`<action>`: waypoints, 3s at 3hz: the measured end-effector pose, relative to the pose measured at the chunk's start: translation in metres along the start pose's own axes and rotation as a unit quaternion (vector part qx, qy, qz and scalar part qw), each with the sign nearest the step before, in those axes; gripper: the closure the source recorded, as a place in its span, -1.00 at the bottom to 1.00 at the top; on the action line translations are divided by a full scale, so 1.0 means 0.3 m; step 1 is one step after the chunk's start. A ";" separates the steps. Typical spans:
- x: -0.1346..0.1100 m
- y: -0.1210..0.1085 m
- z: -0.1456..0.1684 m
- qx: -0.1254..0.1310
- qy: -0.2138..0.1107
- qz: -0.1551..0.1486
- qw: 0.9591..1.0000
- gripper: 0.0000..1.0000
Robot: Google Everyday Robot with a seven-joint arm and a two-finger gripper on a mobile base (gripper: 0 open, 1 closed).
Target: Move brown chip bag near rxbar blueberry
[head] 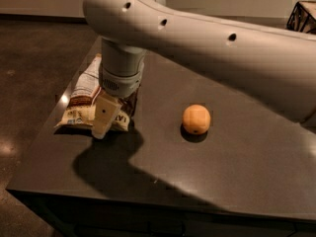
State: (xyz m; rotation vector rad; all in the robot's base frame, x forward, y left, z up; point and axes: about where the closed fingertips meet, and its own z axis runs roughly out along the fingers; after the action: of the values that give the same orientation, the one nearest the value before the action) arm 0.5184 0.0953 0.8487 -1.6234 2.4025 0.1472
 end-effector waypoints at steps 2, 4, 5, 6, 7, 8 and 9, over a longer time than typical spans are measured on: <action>-0.029 -0.028 -0.004 0.009 -0.002 0.002 1.000 -0.20; -0.075 -0.173 -0.077 0.034 -0.013 -0.022 0.999 0.86; -0.059 -0.285 -0.107 0.036 -0.013 -0.032 0.999 1.00; 0.006 -0.426 -0.146 0.031 -0.017 -0.052 0.998 1.00; 0.086 -0.533 -0.188 0.028 -0.020 -0.068 0.997 1.00; 0.171 -0.598 -0.239 0.029 -0.028 -0.084 0.996 1.00; 0.254 -0.636 -0.273 0.027 -0.031 -0.092 0.995 1.00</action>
Offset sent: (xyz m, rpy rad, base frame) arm 0.0226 0.0052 0.0110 0.0040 -0.0309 -0.0108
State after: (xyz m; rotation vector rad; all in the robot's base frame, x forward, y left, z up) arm 0.6563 -0.0631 0.9181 -1.7768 2.1788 0.0962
